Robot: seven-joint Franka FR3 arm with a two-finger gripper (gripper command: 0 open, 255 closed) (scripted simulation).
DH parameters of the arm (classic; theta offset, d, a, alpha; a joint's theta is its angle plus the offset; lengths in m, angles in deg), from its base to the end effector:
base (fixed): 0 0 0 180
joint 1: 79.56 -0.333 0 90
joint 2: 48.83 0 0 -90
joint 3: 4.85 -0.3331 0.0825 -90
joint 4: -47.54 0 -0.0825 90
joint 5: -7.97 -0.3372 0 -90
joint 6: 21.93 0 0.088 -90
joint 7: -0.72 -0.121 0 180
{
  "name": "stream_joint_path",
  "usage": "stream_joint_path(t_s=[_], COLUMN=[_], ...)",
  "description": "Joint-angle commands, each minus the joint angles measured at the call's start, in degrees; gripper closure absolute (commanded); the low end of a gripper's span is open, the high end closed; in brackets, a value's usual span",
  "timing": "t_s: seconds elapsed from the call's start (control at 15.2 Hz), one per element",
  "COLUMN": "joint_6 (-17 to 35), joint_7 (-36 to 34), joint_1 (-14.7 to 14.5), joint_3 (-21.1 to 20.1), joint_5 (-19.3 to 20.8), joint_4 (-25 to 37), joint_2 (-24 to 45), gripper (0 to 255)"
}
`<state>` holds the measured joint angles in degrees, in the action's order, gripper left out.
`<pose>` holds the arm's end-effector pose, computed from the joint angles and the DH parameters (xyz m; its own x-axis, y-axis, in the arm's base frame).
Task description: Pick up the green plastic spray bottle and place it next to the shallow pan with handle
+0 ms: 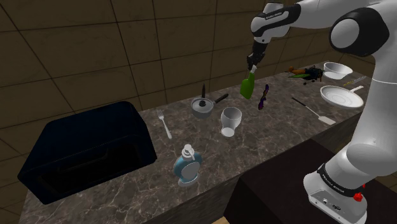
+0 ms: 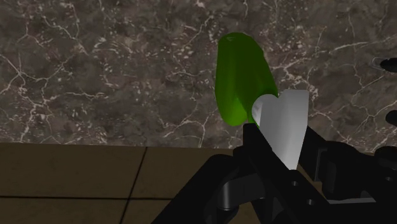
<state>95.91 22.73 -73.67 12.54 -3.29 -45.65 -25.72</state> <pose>0.5985 -0.2159 0.4225 0.9942 -0.0853 0.0650 -0.0829 -0.9958 -0.0386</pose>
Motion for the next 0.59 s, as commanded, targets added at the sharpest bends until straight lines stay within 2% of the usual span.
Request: stream_joint_path(t_s=[0.0,0.53], joint_6=[0.00,-4.72], joint_7=[0.00,-0.68], joint_1=[0.00,-0.01], joint_3=[0.00,0.31], joint_5=[0.00,0.72], joint_4=[-0.01,3.42], joint_2=[0.00,-1.39], gripper=[255,255])
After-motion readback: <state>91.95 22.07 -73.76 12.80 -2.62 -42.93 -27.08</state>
